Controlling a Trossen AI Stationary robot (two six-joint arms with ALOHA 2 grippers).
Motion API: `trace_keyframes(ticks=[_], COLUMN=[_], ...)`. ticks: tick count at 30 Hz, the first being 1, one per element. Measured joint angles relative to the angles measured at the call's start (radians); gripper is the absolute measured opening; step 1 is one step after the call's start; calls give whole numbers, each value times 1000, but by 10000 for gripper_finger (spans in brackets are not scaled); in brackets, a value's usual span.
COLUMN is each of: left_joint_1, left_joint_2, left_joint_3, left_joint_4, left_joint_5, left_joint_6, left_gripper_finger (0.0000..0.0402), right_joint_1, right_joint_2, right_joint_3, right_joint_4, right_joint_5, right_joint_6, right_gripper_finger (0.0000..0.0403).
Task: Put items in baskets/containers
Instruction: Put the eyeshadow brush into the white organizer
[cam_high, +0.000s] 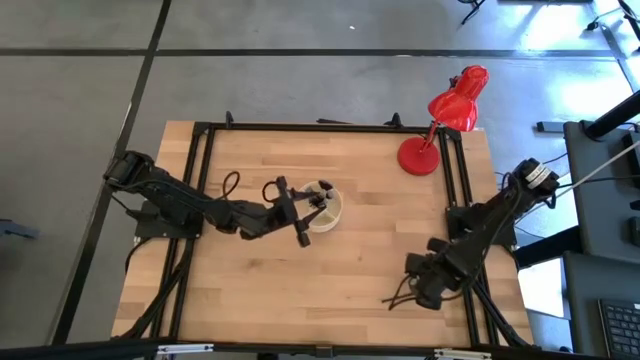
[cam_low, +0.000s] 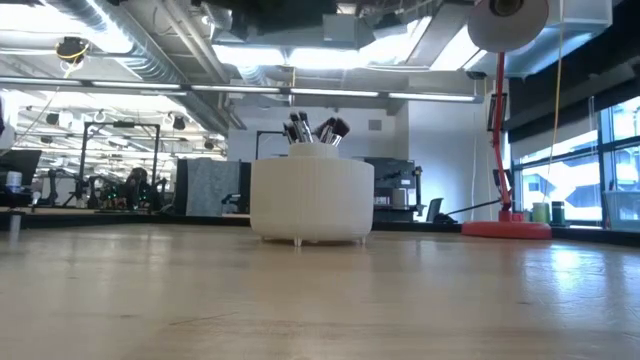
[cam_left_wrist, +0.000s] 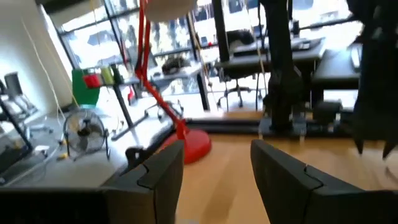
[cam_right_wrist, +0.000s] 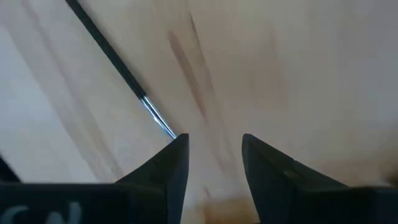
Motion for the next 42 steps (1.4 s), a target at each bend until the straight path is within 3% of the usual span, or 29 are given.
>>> trace_keyframes(ticks=[7,16,20,33,36,42], left_joint_1=[4,5,5,10,22,48], left_joint_2=[0,0,0,0,0,40], left_joint_3=[0,0,0,0,0,16], left_joint_4=[66,65,65,59,58,49], left_joint_5=[0,0,0,3,66,323], left_joint_6=[101,114,114,118,143,159], left_gripper_finger=[182,182,182,182,182,182], right_joint_1=[54,75,83,121,112,95], right_joint_2=[0,1,32,128,124,111], right_joint_3=[-139,-176,-176,-130,-81,27], right_joint_4=[239,284,380,351,308,254], right_joint_5=[-81,-52,-36,-26,-35,-20], right_joint_6=[66,43,35,86,93,81], right_gripper_finger=[149,147,120,16,11,5])
